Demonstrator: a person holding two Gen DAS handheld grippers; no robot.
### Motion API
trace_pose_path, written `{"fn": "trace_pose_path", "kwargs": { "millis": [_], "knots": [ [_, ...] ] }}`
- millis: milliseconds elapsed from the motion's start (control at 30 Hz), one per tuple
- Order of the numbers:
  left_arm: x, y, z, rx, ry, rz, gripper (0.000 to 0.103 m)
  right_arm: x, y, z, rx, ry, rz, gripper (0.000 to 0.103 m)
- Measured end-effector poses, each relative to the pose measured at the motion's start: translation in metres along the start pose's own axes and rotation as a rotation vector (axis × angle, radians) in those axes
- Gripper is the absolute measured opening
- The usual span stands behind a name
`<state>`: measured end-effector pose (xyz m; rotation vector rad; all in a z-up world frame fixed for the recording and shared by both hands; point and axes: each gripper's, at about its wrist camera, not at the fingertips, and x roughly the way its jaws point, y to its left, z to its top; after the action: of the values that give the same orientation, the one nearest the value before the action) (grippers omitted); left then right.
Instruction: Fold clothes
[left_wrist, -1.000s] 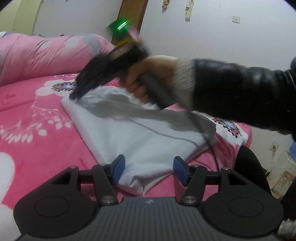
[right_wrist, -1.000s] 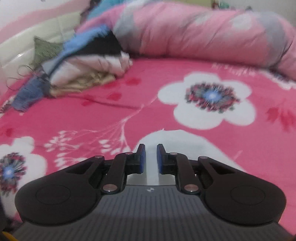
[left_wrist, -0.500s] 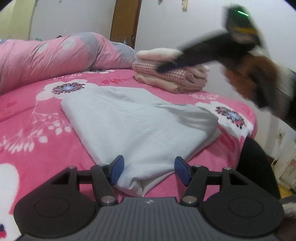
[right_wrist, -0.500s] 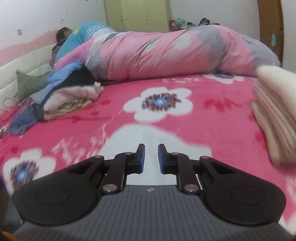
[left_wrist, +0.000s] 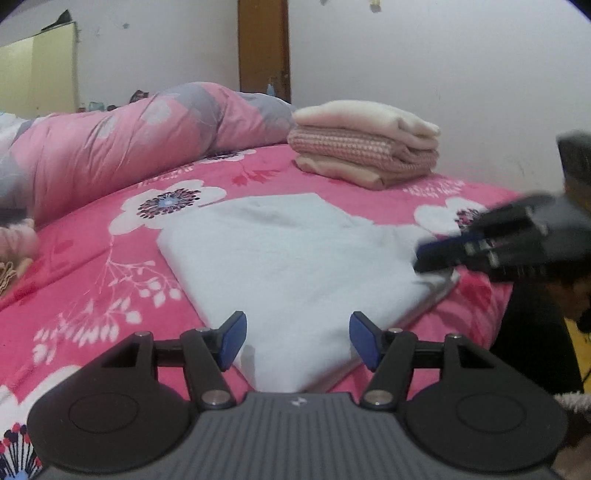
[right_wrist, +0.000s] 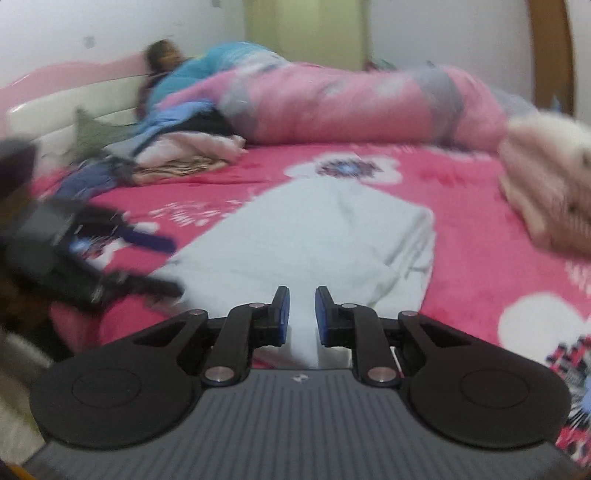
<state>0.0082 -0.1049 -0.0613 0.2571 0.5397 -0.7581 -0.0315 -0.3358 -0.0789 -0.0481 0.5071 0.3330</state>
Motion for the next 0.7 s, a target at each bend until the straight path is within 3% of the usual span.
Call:
{"fn": "trace_pose_path", "kwargs": {
  "millis": [100,233,267,400,467,533,700],
  "knots": [
    [0.015,-0.003,0.005,-0.023,0.076,0.027,0.063,0.011,-0.013,-0.014,0.056,0.063,-0.042,0.013],
    [0.022,-0.007,0.017,-0.044,0.126,0.060,0.065,-0.007,-0.026,-0.009,0.195,-0.023,-0.024,0.016],
    [0.022,-0.009,0.023,-0.048,0.131,0.069,0.070,-0.013,-0.029,-0.006,0.226,-0.050,-0.018,0.019],
    [0.039,-0.020,0.044,-0.033,0.217,0.162,0.088,-0.035,-0.039,0.000,0.318,-0.123,-0.114,0.061],
    [0.053,-0.026,0.048,-0.023,0.268,0.210,0.091,-0.040,-0.045,0.004,0.364,-0.127,-0.179,0.070],
    [0.063,-0.034,0.048,-0.009,0.313,0.250,0.092,-0.039,-0.047,0.007,0.405,-0.120,-0.230,0.087],
    [0.072,-0.042,0.044,0.000,0.345,0.319,0.099,-0.037,-0.041,0.012,0.417,-0.089,-0.325,0.101]
  ]
}}
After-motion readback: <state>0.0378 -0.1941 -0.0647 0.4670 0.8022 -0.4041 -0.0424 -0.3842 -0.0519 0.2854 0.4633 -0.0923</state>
